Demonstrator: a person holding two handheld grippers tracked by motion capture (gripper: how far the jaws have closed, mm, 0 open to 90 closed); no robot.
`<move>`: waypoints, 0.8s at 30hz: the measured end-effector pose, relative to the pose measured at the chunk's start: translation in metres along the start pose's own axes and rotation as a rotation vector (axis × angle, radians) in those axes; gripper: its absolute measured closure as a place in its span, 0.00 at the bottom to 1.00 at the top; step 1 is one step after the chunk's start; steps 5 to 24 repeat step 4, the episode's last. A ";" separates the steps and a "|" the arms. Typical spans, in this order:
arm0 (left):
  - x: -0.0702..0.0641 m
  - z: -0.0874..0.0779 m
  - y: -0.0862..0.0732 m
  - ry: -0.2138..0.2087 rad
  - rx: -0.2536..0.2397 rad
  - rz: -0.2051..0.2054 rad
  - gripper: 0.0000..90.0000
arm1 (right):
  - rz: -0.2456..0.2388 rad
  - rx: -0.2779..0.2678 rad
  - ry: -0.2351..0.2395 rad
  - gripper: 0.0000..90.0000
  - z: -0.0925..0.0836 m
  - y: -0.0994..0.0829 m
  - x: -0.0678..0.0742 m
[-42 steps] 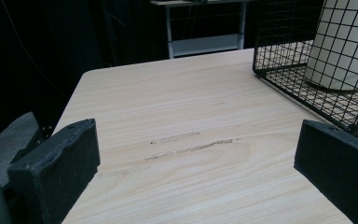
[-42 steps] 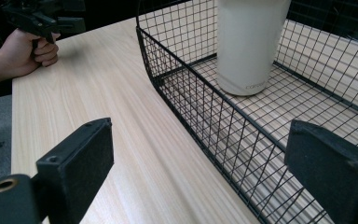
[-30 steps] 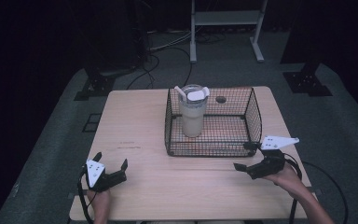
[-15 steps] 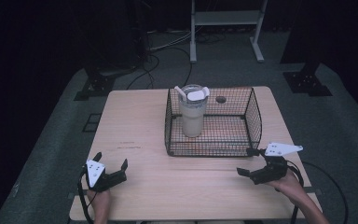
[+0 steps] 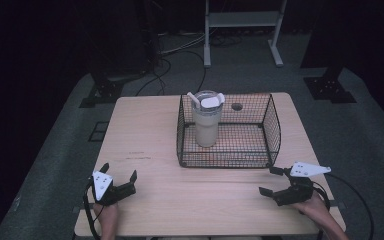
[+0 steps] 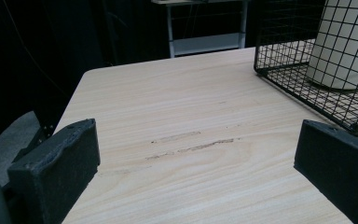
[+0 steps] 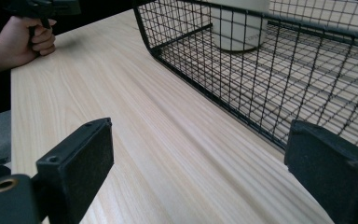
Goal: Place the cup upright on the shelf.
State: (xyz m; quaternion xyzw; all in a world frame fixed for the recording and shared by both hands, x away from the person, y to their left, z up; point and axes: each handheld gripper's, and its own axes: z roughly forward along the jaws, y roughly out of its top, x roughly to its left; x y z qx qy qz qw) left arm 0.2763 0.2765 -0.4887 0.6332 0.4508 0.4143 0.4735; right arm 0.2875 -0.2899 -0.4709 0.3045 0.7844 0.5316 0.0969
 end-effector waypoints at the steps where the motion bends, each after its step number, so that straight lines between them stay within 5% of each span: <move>1: 0.000 0.000 0.000 0.000 -0.002 0.001 0.00 | 0.003 -0.004 -0.006 0.08 0.000 -0.003 0.000; 24: 0.000 0.000 0.000 0.000 -0.002 -0.001 0.00 | 0.008 -0.004 -0.016 0.08 0.000 -0.008 0.002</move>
